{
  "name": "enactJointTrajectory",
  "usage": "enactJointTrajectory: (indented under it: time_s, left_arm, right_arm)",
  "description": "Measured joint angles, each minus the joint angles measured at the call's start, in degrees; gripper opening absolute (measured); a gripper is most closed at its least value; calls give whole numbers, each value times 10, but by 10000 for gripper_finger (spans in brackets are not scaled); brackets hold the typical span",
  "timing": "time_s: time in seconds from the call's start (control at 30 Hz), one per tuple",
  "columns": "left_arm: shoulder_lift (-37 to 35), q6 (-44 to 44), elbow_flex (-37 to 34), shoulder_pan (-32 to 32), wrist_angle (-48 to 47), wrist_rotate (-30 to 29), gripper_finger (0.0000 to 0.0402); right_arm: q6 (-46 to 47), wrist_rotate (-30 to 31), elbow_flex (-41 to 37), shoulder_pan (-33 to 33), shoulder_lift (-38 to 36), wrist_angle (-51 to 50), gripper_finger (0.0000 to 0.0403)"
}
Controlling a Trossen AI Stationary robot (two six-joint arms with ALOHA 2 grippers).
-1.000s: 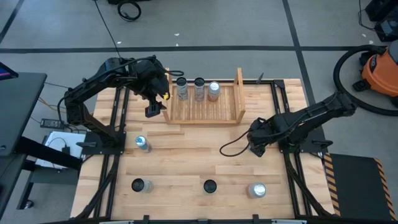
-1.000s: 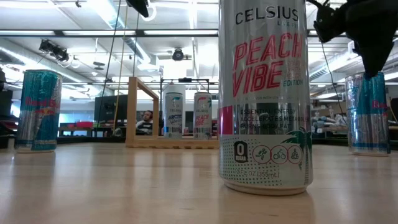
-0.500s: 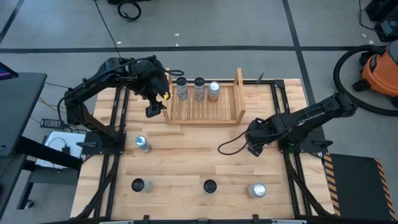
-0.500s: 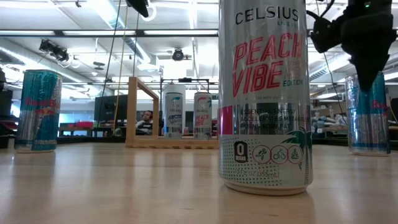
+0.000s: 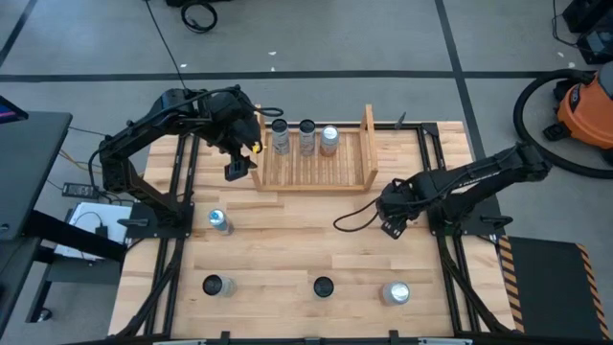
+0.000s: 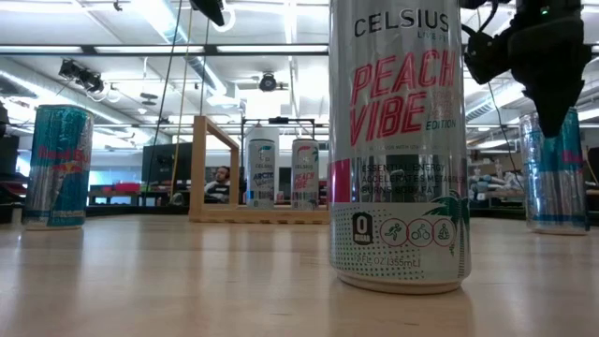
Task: Place canned beverage on shelf
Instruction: Put the right blue soda can into the shelf
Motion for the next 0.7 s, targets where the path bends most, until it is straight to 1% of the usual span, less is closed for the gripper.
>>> enactJointTrajectory:
  time_s: [0.17, 0.4, 0.57, 0.7]
  left_arm:
    - [0, 0, 0, 0, 1, 0, 311]
    - [0, 0, 0, 0, 1, 0, 311]
    - [0, 0, 0, 0, 1, 0, 311]
    - [0, 0, 0, 0, 1, 0, 311]
  right_arm:
    - [-15, -1, 30, -5, 0, 2, 245]
    - [-41, -1, 93, -18, 0, -1, 245]
    - [-77, 1, 141, -47, 0, -2, 245]
    - [-118, 4, 177, -83, 0, 0, 245]
